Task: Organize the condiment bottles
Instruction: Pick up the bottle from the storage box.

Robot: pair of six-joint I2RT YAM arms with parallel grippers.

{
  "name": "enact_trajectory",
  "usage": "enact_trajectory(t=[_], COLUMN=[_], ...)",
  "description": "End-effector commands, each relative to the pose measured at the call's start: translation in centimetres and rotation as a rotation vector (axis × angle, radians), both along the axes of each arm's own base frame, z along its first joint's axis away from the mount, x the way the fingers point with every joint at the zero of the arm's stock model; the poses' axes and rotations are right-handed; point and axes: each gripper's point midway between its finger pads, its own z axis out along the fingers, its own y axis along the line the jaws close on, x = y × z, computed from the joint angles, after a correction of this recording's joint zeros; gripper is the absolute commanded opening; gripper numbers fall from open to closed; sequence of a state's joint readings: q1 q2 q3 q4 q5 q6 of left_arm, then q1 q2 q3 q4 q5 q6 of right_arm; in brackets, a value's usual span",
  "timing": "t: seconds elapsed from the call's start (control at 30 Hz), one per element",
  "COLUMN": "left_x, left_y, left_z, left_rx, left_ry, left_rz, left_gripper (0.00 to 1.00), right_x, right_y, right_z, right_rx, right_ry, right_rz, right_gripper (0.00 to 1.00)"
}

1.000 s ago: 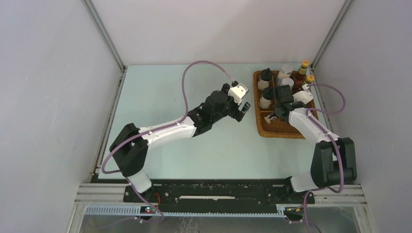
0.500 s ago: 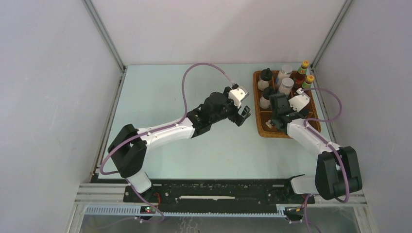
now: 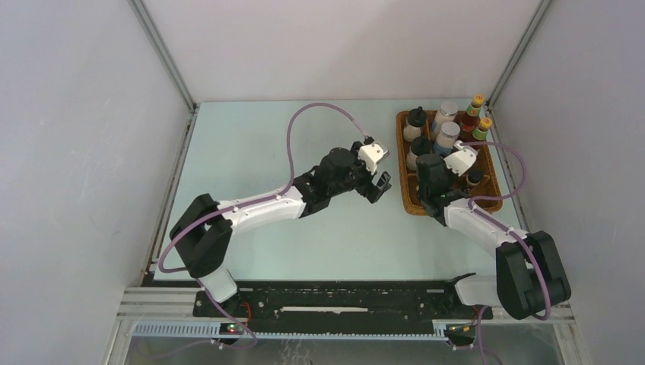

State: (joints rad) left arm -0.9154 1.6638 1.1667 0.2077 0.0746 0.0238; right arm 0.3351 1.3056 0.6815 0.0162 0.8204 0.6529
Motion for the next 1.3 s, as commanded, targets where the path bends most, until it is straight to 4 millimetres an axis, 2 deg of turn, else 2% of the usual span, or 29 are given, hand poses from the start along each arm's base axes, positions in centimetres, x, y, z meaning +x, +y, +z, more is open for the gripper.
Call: enact_trajectory(t=[0.0,0.27,0.63,1.0,1.27], left_x=[-0.1,0.1,0.0,-0.1,-0.1], left_y=[0.3,0.7,0.7,0.5,-0.9], left_z=[-0.9,-1.2,-0.1,0.1,-0.5], left_rx=[-0.01,-0.013,-0.069,-0.08,-0.165], left_ry=[0.017,0.021,0.038,0.055,0.16], left_rz=[-0.002,0.0,0.003,-0.003,-0.051], left_gripper=[0.89,0.88,0.88,0.88,0.9], right_x=[1.5,2.5,1.9,0.9,0.8], right_y=[-0.2,0.6,0.8,1.3,2.0], right_z=[3.1,4.3,4.5,4.0,4.4], right_rx=[-0.051,-0.164,-0.307,-0.32,-0.287], right_ry=[-0.147,-0.189,-0.13,-0.094,-0.112], right_rz=[-0.023,0.053,0.111,0.125,0.151], right_gripper=[0.0,0.0,0.0,0.0,0.0])
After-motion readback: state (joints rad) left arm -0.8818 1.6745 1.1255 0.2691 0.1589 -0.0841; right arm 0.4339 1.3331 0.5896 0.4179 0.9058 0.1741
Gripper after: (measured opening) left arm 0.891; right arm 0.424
